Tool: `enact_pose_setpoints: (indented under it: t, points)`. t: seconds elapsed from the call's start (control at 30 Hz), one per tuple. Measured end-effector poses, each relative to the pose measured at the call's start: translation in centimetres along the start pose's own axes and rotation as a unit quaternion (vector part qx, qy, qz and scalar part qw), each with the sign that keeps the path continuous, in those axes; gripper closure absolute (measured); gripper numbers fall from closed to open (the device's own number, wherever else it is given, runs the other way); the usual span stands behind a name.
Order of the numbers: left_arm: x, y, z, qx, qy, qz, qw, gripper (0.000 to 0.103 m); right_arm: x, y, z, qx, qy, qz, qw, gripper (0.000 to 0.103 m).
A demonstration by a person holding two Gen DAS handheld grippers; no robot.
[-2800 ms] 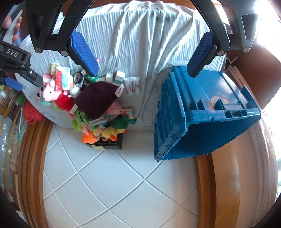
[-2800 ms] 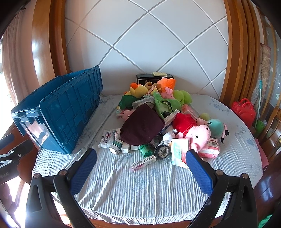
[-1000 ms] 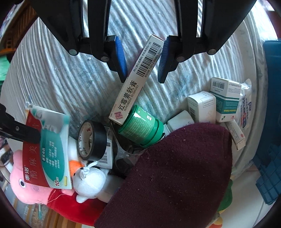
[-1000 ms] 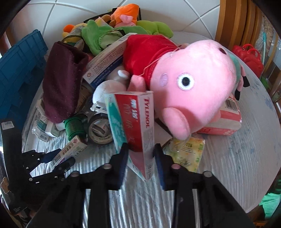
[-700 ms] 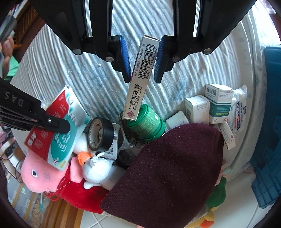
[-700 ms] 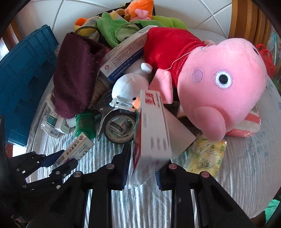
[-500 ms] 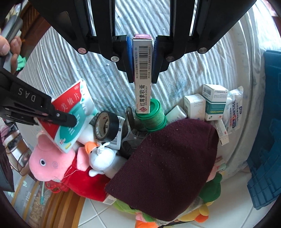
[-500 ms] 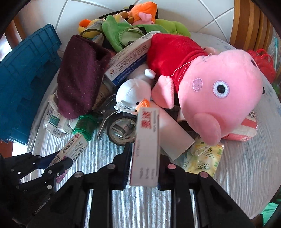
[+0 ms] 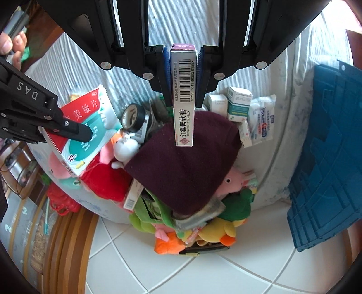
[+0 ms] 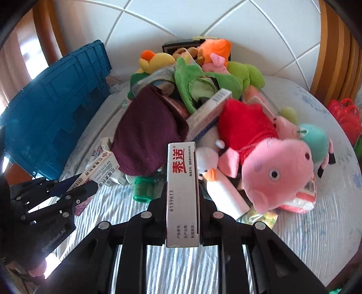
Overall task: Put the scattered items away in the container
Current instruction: 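Carry both held boxes over the blue crate and open both tools to drop them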
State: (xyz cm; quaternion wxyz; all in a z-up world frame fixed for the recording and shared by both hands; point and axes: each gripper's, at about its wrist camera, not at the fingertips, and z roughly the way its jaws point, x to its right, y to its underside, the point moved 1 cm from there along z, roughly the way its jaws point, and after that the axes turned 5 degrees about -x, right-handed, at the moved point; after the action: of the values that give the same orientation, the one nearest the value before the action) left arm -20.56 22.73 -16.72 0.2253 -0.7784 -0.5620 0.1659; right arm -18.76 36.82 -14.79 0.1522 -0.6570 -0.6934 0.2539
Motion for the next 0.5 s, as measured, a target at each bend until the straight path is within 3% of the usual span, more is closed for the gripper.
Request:
enact_pose_setpoints:
  t: [0.23,0.5]
  points:
    - [-5.6,-2.9,-6.9,0.075,-0.066,-0.042,0.9941,0.085,-5.7,-5.5,-4.3,0.072,-0.029,-0.08,0.994,0.084]
    - [-12.5,-6.2,-14.9,0.158,-0.14,-0.089,0.9735,0.085,-17.0,-13.6,-9.0,0.175,-0.079,-0.155,0.969,0.084]
